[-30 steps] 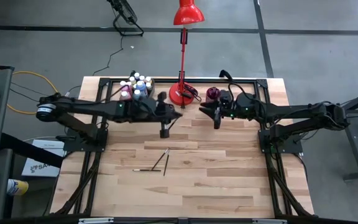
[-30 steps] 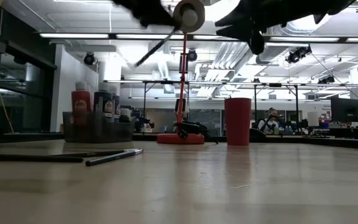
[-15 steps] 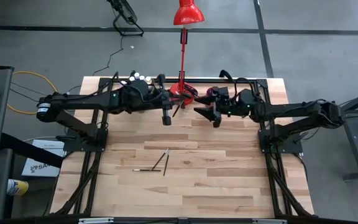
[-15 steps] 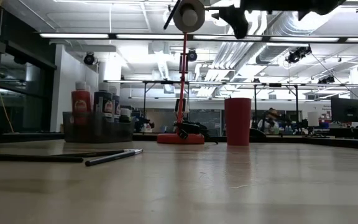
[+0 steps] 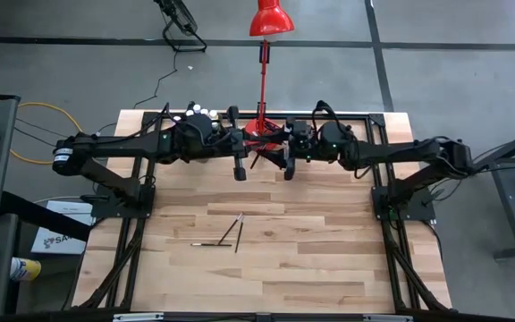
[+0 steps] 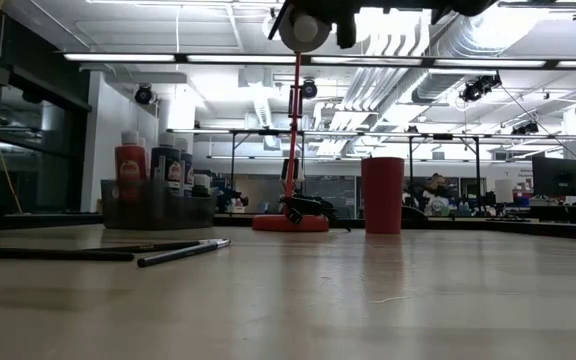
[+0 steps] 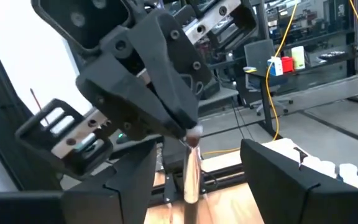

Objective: Pick & Place Paint Supplies
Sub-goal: Put the paint brush into the cup

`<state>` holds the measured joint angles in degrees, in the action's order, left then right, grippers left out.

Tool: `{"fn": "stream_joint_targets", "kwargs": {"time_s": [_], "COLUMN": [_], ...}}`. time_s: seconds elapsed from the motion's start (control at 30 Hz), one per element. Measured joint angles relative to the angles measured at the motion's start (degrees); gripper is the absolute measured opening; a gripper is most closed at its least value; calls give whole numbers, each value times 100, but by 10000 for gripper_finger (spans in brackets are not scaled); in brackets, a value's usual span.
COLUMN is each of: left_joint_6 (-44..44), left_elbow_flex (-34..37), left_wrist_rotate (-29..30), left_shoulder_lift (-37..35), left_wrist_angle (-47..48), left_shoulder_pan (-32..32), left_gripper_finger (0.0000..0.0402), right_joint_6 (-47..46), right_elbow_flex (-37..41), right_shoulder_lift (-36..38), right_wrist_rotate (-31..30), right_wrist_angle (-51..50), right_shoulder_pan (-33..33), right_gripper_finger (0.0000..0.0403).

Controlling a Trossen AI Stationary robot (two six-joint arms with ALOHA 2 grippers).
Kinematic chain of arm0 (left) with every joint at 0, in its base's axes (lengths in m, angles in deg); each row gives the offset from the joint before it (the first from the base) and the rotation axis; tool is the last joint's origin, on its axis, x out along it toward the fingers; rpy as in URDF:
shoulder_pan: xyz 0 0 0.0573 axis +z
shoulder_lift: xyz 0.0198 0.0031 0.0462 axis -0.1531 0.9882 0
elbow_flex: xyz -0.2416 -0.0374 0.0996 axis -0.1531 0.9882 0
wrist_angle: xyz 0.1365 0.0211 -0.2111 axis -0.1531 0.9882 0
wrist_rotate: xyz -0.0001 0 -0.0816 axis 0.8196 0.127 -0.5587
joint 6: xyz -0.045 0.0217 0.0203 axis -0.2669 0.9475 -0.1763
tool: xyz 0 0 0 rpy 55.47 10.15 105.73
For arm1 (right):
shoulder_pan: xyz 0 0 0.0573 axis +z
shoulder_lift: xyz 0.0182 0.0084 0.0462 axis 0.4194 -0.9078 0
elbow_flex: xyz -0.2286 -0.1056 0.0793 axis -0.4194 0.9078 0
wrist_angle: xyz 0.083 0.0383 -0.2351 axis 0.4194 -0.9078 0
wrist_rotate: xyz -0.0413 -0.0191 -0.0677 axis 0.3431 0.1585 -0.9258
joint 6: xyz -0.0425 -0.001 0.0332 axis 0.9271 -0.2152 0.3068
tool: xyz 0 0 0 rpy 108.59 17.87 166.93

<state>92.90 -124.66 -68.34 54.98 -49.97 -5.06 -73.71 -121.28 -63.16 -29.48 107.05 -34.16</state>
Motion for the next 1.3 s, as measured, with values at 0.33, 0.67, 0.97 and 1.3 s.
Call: {"fn": "stream_joint_targets", "kwargs": {"time_s": [0.33,0.67,0.97,1.3], "left_joint_6": [-2,276,568,-171], "left_elbow_flex": [0,0,-4,-2], "left_wrist_rotate": [-103,-87,640,1806], "left_shoulder_lift": [-2,-7,-196,-608], "left_wrist_angle": [-31,27,840,2913], "left_shoulder_pan": [0,2,0,0], "left_gripper_finger": [0,9,150,222], "right_joint_6": [61,54,160,-61], "right_elbow_flex": [-33,-33,-31,307], "right_shoulder_lift": [-31,-31,463,879], "right_wrist_rotate": [-32,137,-1315,-3513], "right_wrist_angle": [-239,-283,-1627,-3199], "right_shoulder_pan": [0,-44,-317,-1051], "right_gripper_finger": [114,18,18,18]}}
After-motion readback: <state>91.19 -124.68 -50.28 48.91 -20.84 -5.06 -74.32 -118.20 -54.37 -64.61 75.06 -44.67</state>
